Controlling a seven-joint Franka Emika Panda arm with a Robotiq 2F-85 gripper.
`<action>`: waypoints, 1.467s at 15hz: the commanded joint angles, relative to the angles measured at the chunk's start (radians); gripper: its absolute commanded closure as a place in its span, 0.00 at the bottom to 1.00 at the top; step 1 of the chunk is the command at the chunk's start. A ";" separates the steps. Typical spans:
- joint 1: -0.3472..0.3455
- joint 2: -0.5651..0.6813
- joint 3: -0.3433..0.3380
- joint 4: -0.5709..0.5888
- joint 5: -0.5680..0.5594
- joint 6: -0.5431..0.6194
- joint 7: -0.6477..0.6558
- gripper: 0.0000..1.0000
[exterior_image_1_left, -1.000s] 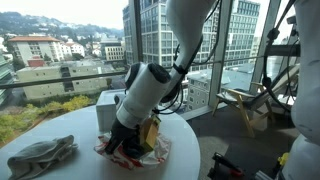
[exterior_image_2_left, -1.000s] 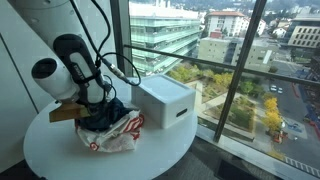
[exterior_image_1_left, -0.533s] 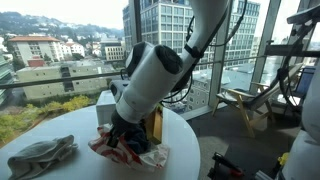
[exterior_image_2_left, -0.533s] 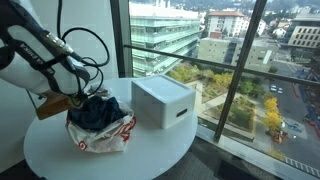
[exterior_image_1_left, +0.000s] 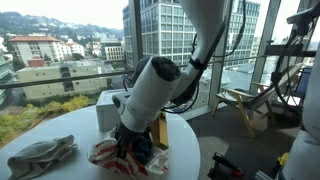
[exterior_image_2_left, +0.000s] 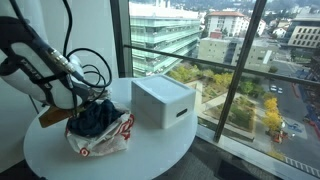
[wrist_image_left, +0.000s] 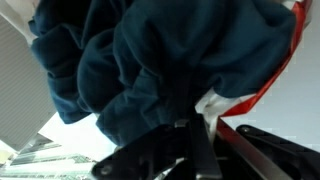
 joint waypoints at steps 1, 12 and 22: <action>0.027 0.081 -0.054 0.014 0.123 0.033 -0.165 1.00; 0.208 -0.026 -0.146 -0.162 0.767 0.026 -0.565 0.06; 0.294 -0.301 -0.010 -0.099 1.605 -0.506 -1.041 0.00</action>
